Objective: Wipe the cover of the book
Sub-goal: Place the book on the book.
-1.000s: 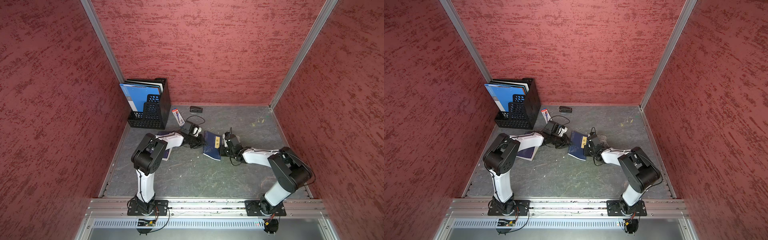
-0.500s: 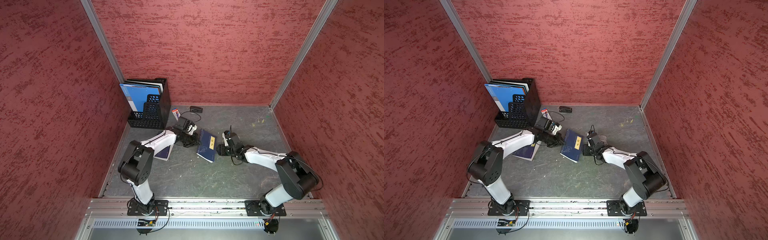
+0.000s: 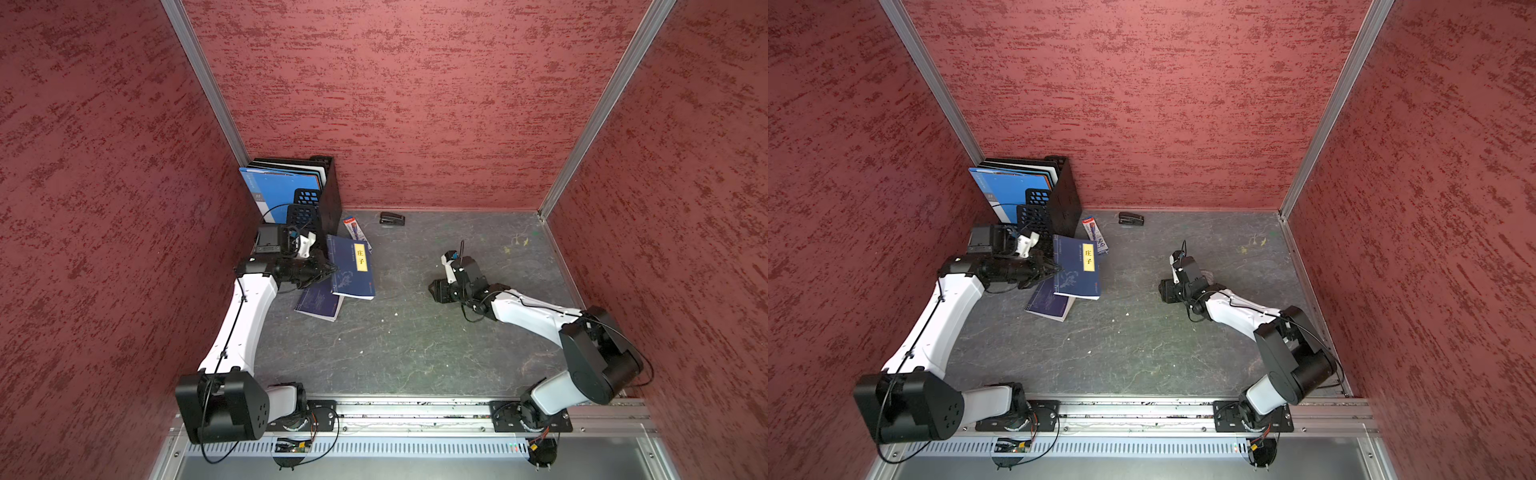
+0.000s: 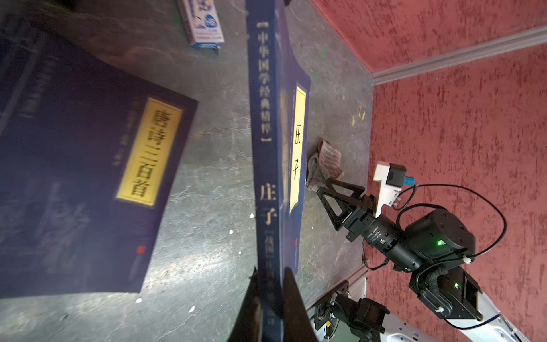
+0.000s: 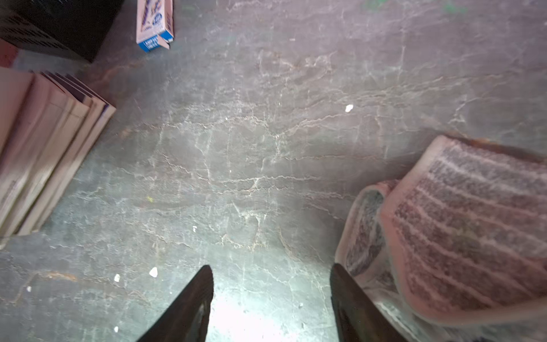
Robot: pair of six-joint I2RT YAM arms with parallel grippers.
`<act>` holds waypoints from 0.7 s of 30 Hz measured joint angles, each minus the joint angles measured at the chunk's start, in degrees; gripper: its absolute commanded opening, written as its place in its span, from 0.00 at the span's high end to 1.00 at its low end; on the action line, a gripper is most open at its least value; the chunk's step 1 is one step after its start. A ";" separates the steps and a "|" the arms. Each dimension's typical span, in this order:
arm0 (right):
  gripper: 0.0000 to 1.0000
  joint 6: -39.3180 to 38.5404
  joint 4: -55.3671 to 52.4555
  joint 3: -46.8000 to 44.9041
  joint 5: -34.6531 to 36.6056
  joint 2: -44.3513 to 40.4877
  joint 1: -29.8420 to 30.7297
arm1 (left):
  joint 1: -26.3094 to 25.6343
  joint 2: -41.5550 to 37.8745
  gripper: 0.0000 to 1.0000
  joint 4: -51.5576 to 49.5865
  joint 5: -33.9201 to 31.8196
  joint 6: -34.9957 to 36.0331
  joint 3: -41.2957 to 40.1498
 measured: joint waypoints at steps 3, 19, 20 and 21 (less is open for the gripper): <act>0.35 -0.72 0.02 0.24 -0.87 0.59 0.02 | 5.77 -0.50 1.00 -2.64 0.46 2.03 -0.61; 0.34 -2.78 2.95 3.13 -6.19 4.00 0.02 | 7.28 14.25 1.00 -3.96 -5.27 5.95 -2.54; 0.34 -2.78 3.06 3.13 -6.47 4.13 0.02 | 6.36 15.39 1.00 -4.17 -6.45 6.32 -1.79; 0.34 -2.78 3.17 3.13 -6.64 4.26 0.02 | 5.64 16.61 1.00 -4.39 -7.41 6.69 -1.01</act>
